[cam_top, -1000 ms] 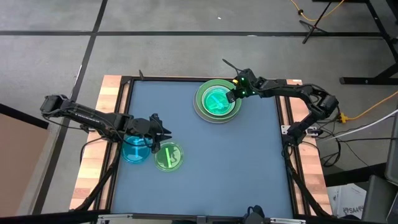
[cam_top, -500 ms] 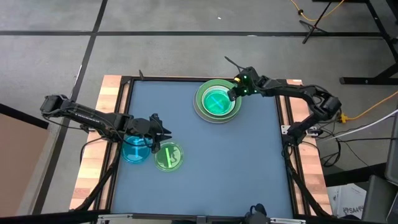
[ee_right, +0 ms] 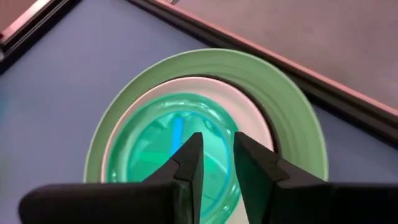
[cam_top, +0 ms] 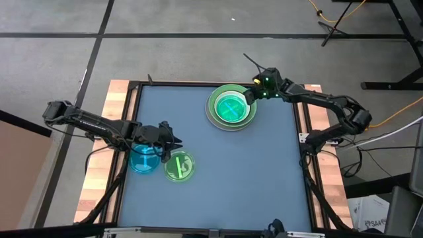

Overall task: Stack plastic plates
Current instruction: Stack the small blue plate on the small blue plate

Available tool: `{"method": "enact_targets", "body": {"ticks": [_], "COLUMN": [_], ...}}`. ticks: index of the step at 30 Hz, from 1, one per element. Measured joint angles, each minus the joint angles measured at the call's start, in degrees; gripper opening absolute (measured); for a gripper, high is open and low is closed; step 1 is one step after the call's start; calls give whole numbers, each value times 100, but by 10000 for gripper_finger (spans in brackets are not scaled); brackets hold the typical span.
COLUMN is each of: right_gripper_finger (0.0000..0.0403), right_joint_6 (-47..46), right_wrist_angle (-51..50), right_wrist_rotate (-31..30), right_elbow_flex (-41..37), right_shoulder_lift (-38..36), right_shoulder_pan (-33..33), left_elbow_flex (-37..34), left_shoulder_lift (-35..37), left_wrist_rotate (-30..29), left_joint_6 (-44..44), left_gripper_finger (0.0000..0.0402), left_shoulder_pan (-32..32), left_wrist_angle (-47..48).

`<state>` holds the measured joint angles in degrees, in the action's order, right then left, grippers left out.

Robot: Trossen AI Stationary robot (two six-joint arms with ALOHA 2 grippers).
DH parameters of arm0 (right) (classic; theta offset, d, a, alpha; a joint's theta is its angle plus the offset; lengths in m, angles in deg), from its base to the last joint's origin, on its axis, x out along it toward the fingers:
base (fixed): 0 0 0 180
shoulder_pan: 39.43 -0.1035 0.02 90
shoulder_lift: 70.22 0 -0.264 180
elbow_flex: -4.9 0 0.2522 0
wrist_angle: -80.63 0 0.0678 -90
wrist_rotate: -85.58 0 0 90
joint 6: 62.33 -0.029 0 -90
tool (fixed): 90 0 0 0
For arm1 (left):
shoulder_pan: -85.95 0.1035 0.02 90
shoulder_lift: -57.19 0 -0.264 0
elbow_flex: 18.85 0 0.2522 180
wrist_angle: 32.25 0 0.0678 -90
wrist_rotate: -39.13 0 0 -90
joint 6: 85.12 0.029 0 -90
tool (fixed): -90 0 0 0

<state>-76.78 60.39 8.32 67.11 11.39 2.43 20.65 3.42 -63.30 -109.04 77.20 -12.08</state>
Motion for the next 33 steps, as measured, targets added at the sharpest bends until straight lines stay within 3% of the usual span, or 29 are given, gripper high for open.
{"method": "enact_targets", "body": {"ticks": [7, 24, 33], "right_gripper_finger": [79, 79, 79], "right_joint_6": [128, 301, 342], "right_wrist_angle": [10, 63, 68], "right_wrist_rotate": [-67, -179, -201], "right_elbow_flex": [0, 0, 0], "right_shoulder_lift": [0, 0, 0], "right_shoulder_pan": [-596, -2207, -2523], "left_elbow_flex": [110, 489, 1145], "left_shoulder_lift": [0, 0, 0], "left_wrist_rotate": [68, 1546, 1646], "left_joint_6": [3, 199, 205], "left_gripper_finger": [98, 98, 98], "left_shoulder_pan": [244, 1493, 1889], "left_wrist_angle": [6, 67, 921]}}
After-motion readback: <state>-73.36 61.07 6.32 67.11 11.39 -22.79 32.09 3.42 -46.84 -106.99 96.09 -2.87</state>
